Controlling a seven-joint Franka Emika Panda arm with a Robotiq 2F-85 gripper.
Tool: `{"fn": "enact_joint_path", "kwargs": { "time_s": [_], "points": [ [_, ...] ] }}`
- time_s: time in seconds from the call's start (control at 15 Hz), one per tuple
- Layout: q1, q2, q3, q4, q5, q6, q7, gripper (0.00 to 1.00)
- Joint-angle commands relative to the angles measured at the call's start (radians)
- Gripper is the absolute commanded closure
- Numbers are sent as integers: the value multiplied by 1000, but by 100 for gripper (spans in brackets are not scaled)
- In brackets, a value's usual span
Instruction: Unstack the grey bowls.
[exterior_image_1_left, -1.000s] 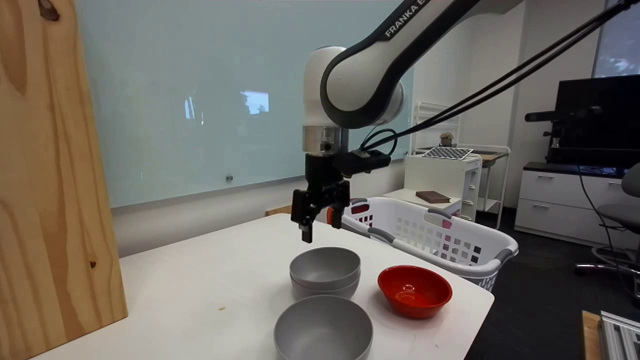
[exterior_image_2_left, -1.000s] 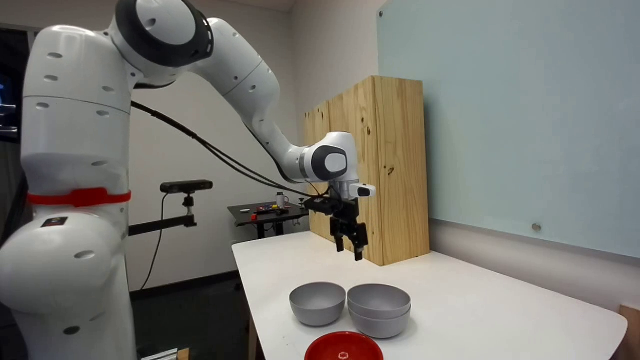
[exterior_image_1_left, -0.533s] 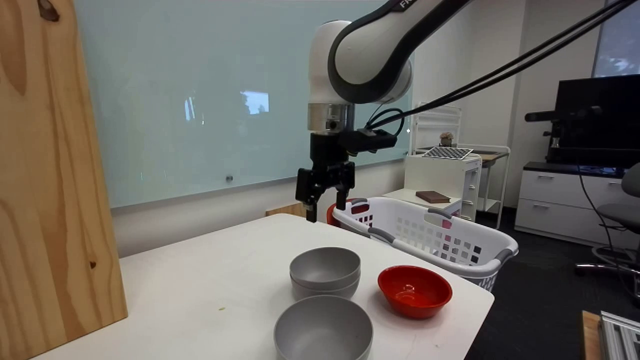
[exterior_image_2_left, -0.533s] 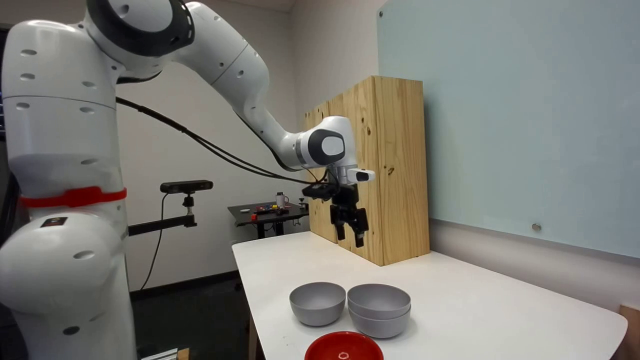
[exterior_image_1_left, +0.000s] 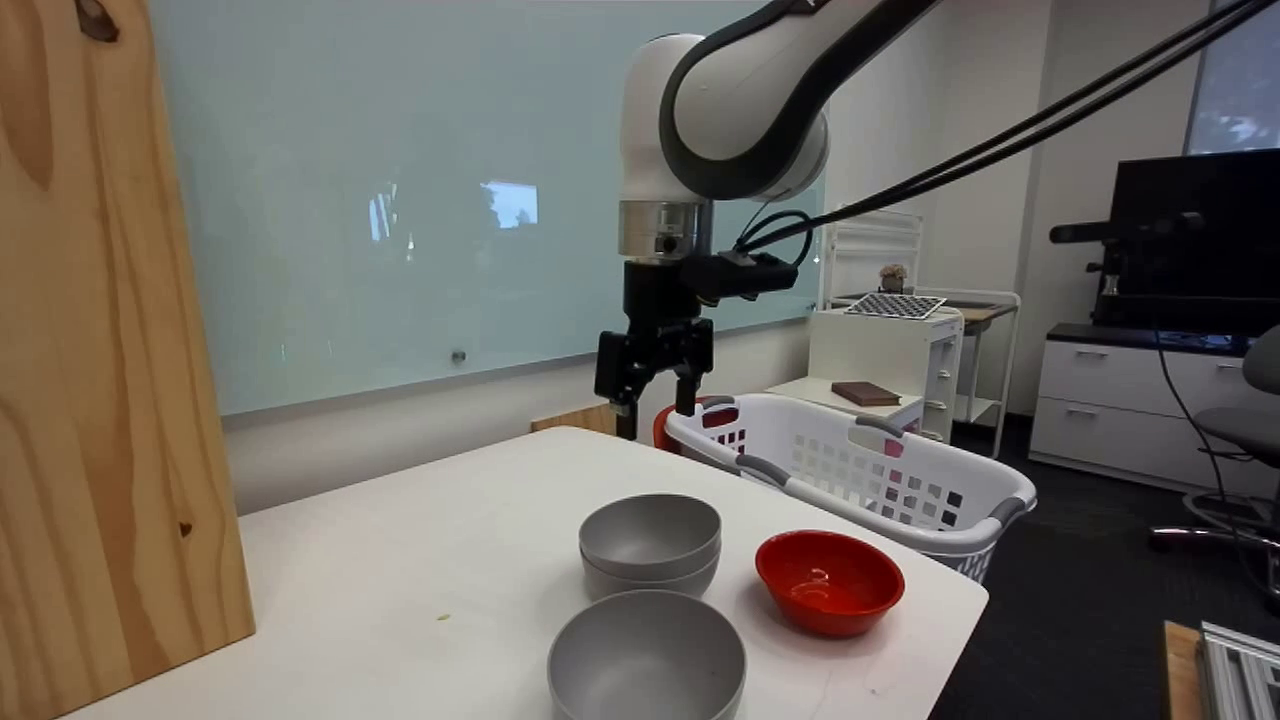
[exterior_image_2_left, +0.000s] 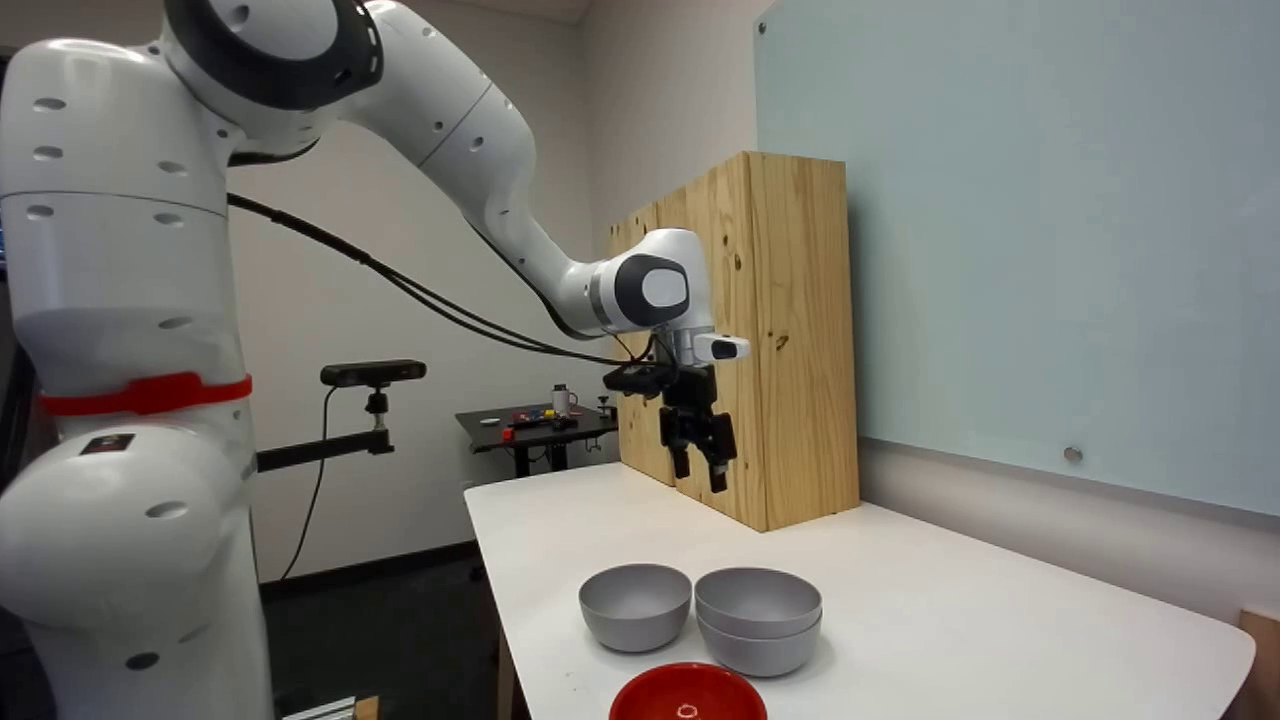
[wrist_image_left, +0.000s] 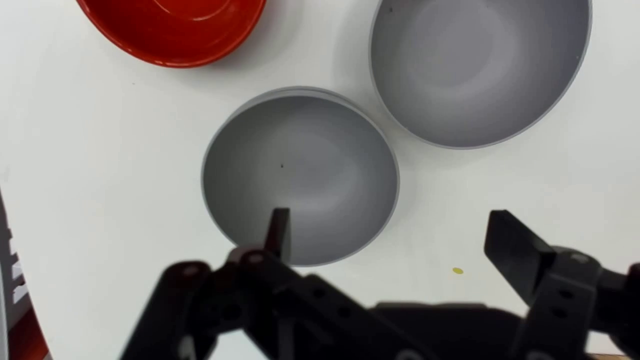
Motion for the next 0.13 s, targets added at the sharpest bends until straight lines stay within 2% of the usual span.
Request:
{"fn": "enact_joint_path", "kwargs": {
  "time_s": [0.0, 0.07],
  "points": [
    [-5, 0, 4, 2, 1, -3, -1, 0],
    [-5, 0, 4, 2, 1, -3, -1, 0]
  ]
}}
